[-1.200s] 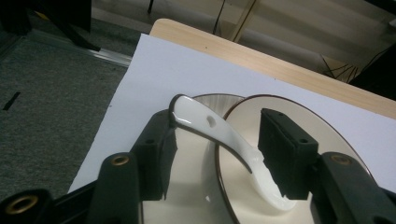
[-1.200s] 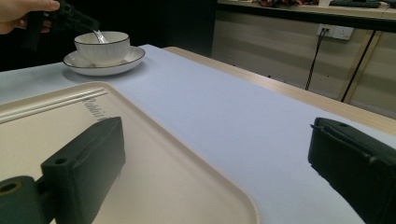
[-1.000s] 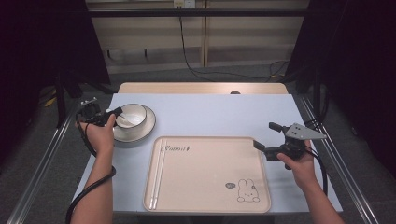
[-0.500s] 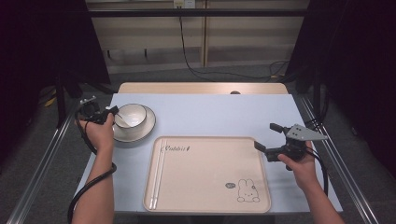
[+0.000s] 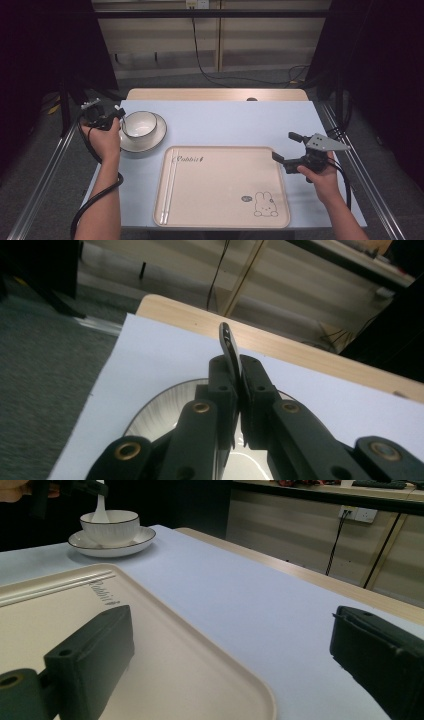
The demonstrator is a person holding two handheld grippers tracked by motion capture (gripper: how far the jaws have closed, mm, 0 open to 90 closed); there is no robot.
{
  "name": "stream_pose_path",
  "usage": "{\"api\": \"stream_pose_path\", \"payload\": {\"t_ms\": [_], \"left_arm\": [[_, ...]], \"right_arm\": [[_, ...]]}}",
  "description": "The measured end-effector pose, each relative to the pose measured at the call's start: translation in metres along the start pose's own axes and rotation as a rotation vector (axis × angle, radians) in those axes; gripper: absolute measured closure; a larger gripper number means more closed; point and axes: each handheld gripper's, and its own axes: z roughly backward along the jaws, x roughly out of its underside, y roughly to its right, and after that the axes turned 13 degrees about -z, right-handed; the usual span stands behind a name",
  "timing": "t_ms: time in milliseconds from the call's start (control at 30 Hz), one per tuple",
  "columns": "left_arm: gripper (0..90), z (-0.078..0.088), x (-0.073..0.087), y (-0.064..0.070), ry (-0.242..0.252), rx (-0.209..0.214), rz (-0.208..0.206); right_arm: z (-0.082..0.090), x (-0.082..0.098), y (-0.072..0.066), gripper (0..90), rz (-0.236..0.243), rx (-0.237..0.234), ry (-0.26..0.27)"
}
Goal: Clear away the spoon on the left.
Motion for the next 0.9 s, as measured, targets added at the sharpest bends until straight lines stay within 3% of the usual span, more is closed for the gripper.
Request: {"api": "stream_pose_path", "payload": {"t_ms": [167,433,500,600,700,900], "left_arm": [[85.8,0.004,-0.005,0.006,0.019,0.033,0.004],[85.8,0.016,-0.023,0.019,0.036,0.072,-0.03],[85.9,0.018,-0.026,0.023,0.045,0.093,-0.018],[85.9,0.022,-0.031,0.031,0.035,0.121,-0.046],[86.0,0.024,-0.034,0.037,0.036,0.162,-0.041],[86.0,0.026,-0.038,0.047,0.023,0.199,-0.027]], "right_arm": [[0.001,0.0,0.0,3.0,-0.003,-0.004,-0.004],[0.001,-0.001,0.0,3.0,0.003,0.001,0.0],[0.002,-0.001,0.0,2.9,0.002,0.001,0.001],[0.002,-0.001,0.001,2.6,-0.002,0.003,0.004],[0.002,-0.001,0.001,2.5,0.0,0.006,0.008],[0.002,-0.002,0.0,2.5,0.002,0.012,0.017]]}}
